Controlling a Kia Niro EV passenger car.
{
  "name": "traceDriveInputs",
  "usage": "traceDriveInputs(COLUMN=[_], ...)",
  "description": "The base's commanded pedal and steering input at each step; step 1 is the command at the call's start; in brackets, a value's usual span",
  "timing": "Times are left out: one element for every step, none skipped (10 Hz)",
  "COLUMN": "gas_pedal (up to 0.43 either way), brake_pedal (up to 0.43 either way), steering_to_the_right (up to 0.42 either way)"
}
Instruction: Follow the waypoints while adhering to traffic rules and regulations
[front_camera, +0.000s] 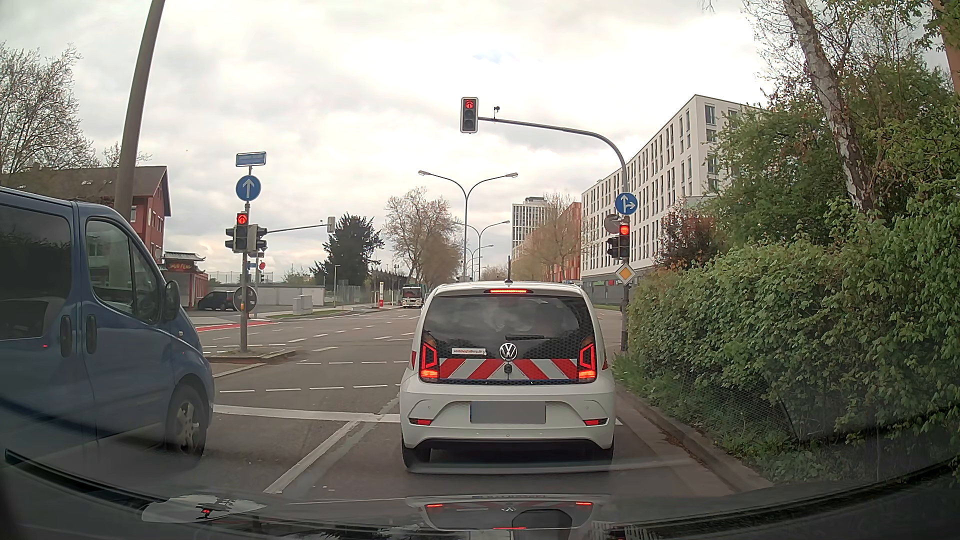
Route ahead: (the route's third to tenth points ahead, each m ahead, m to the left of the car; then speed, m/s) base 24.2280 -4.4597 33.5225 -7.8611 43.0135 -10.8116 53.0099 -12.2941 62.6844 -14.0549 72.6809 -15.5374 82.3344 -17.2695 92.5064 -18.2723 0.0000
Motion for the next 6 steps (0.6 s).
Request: traceDriveInputs(gas_pedal=[0.0,0.0,0.0,0.0,0.0,0.0], brake_pedal=[0.213,0.226,0.226,0.232,0.226,0.226], steering_to_the_right=[-0.005,-0.005,-0.005,-0.005,-0.005,-0.005])
